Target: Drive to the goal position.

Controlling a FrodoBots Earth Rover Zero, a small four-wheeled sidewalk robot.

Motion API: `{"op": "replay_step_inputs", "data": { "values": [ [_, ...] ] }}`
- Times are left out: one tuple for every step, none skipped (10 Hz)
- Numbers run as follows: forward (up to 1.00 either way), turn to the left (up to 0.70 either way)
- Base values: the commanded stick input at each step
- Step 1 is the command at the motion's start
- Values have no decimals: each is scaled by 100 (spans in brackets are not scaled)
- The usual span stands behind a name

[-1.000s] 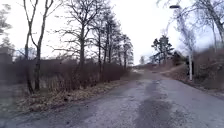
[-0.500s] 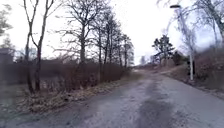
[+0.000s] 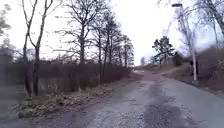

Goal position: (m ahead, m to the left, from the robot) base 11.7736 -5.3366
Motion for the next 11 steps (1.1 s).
{"op": "replay_step_inputs", "data": {
  "values": [
    [70, 1],
    [70, 1],
    [70, 1],
    [70, 1],
    [70, 1],
    [70, 1],
    [50, 1],
    [70, 1],
    [70, 1],
    [70, 1],
    [70, 1]
  ]
}}
